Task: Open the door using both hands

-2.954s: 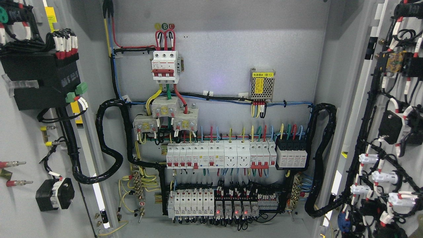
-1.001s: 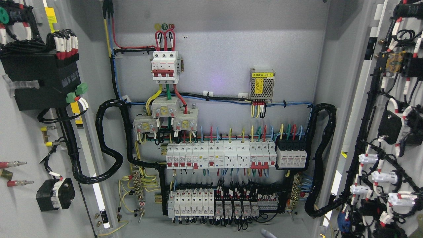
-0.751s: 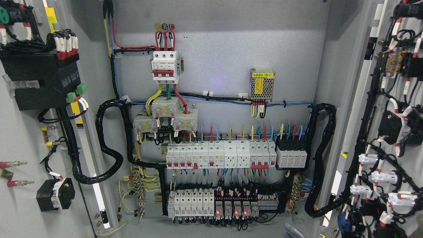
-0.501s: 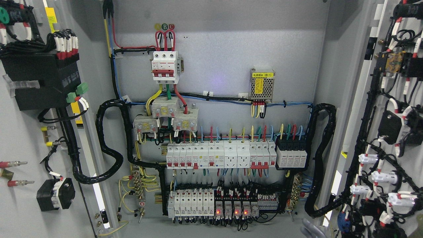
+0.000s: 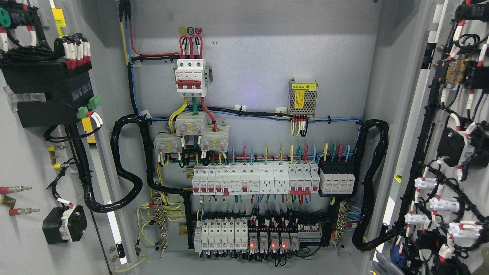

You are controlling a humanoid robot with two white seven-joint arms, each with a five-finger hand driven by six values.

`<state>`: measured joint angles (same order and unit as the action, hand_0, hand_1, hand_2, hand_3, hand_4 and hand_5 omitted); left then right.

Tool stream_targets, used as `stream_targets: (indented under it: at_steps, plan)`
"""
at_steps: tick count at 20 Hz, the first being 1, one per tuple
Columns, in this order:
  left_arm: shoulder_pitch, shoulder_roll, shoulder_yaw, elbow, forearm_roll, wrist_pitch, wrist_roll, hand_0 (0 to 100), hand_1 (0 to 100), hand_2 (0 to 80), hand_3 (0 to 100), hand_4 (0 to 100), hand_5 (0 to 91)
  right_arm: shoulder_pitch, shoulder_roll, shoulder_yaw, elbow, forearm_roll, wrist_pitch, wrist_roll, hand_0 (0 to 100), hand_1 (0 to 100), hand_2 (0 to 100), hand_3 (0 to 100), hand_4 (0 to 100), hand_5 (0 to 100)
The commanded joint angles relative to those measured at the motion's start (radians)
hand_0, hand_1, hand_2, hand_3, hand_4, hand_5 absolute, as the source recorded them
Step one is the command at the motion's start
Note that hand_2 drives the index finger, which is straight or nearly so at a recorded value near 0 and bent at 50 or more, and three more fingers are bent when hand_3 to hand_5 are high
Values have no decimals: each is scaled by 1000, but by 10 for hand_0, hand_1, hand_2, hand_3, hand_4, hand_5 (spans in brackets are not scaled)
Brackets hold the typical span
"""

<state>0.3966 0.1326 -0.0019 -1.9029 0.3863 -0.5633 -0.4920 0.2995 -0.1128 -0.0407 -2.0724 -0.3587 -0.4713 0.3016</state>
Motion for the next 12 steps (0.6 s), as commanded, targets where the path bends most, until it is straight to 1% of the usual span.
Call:
stream_targets:
  at_steps: [1, 3, 6, 9, 12]
  plan:
    - [39, -21, 72, -128, 5, -16, 0, 120, 556, 0, 0, 0, 0, 7, 4, -35, -12, 0, -10, 1, 0, 500, 40, 0, 0, 0]
    - [57, -21, 92, -128, 5, -41, -2, 120, 556, 0, 0, 0, 0, 7, 5, -39, -12, 1, -12, 1, 0, 500, 40, 0, 0, 0]
    - [67, -25, 144, -128, 9, -44, -2, 120, 556, 0, 0, 0, 0, 7, 5, -48, -6, -3, -12, 1, 0, 500, 40, 0, 0, 0]
    - [70, -44, 190, -127, 22, -44, -2, 120, 556, 0, 0, 0, 0, 7, 13, -71, -8, -5, -12, 1, 0, 500, 40, 0, 0, 0]
    - [77, -44, 207, -120, 37, -40, -2, 120, 556, 0, 0, 0, 0, 7, 19, -96, -5, -6, -12, 1, 0, 500, 40, 0, 0, 0]
